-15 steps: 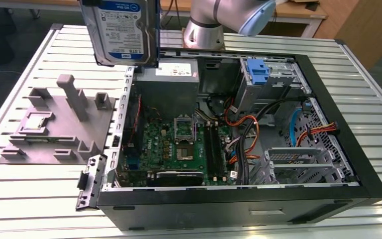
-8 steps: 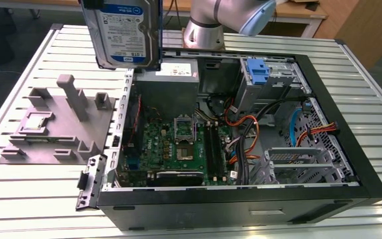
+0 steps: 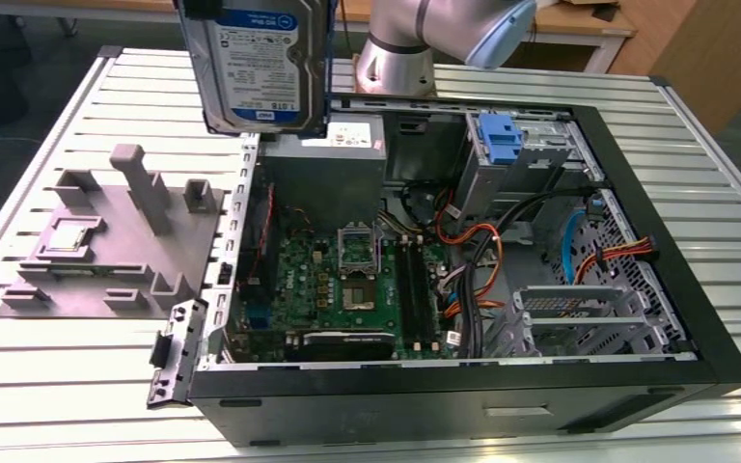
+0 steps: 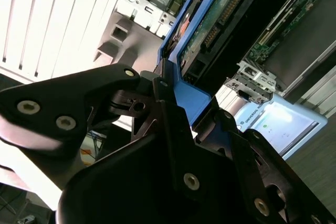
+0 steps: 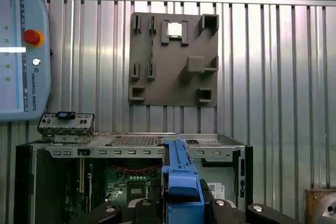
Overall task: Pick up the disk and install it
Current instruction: 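Pick up the disk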
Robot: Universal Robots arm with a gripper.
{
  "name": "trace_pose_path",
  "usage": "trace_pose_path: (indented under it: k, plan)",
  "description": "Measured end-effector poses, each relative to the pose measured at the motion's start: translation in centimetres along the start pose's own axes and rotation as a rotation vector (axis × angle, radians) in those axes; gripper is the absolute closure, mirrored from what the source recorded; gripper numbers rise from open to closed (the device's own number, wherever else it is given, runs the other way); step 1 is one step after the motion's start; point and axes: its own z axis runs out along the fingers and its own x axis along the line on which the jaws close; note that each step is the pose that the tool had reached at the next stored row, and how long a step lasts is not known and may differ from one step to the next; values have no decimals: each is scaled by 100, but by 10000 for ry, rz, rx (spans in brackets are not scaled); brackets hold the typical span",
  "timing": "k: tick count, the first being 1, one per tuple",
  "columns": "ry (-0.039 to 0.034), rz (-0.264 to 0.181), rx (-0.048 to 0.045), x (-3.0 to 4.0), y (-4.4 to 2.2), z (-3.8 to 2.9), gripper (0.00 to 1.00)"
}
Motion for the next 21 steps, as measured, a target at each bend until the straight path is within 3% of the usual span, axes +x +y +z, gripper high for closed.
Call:
trace_pose_path:
  k: [7,10,17,21]
  plan:
    - [0,-1,0,-1,-127,-3,63]
    - [0,-1,0,4,-151,-3,63]
    - [-1,-1,0,105,-189,-4,63]
    - [1,0,0,110,-306,1,63]
